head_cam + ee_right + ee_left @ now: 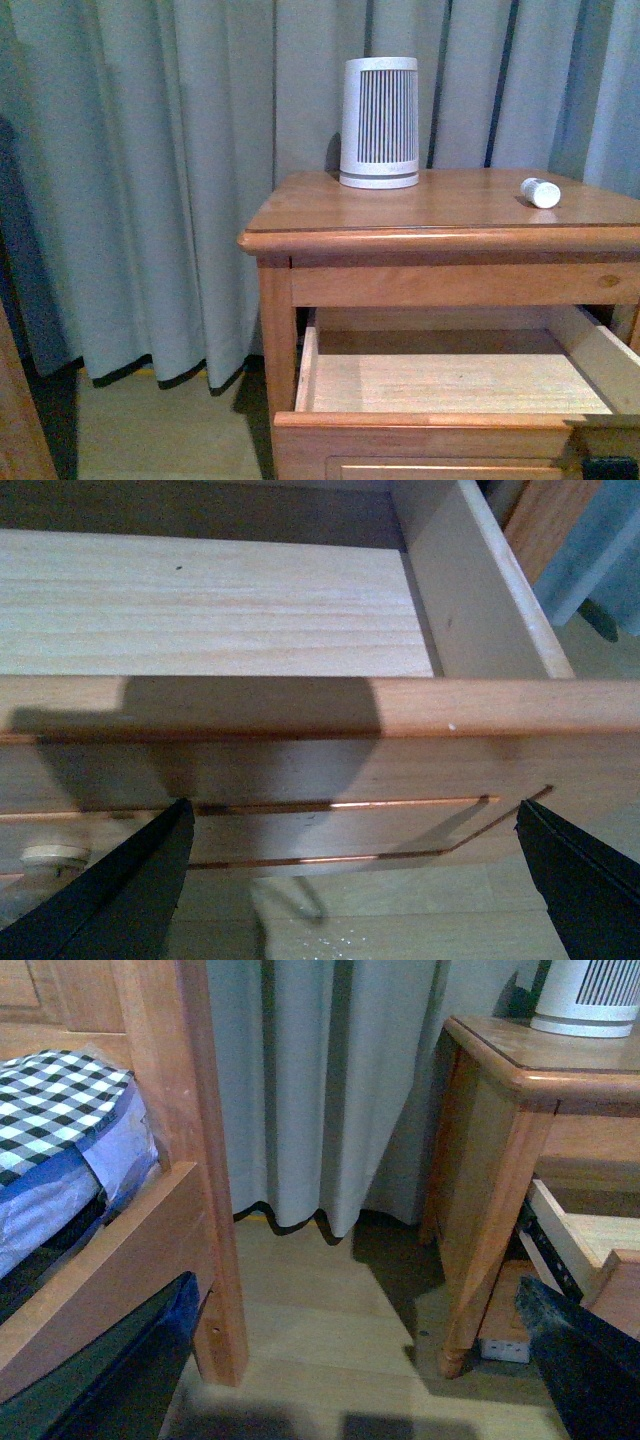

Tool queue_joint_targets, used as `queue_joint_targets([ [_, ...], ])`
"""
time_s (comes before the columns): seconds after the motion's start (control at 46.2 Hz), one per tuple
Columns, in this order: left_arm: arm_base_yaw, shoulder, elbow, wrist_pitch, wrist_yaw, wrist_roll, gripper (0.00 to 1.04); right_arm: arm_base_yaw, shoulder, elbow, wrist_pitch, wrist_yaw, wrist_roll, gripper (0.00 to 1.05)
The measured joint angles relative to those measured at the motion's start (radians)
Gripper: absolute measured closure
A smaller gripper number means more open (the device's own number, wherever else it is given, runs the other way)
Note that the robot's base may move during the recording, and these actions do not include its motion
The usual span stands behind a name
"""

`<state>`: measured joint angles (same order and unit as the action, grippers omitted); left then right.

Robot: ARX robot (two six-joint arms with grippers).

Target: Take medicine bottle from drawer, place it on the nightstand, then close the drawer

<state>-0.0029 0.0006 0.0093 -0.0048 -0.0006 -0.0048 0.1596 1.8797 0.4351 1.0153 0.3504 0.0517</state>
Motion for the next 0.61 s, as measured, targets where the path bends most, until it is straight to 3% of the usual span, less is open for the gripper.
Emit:
queue_joint_targets([
  [0.238,0.0,0.0,0.0,0.0,0.0,0.0,0.07,-0.058,0.202,0.312,-0.046,0.002,-0.078,0.07],
  [0.454,0.0,0.0,0.0,0.0,0.0,0.0,0.07,-0.108,0.301,0.607,-0.244,0.004,-0.093,0.07],
  [0.606,0.0,0.0,0.0,0.0,0.0,0.0,0.07,-0.116,0.314,0.705,-0.391,0.002,-0.093,0.07],
])
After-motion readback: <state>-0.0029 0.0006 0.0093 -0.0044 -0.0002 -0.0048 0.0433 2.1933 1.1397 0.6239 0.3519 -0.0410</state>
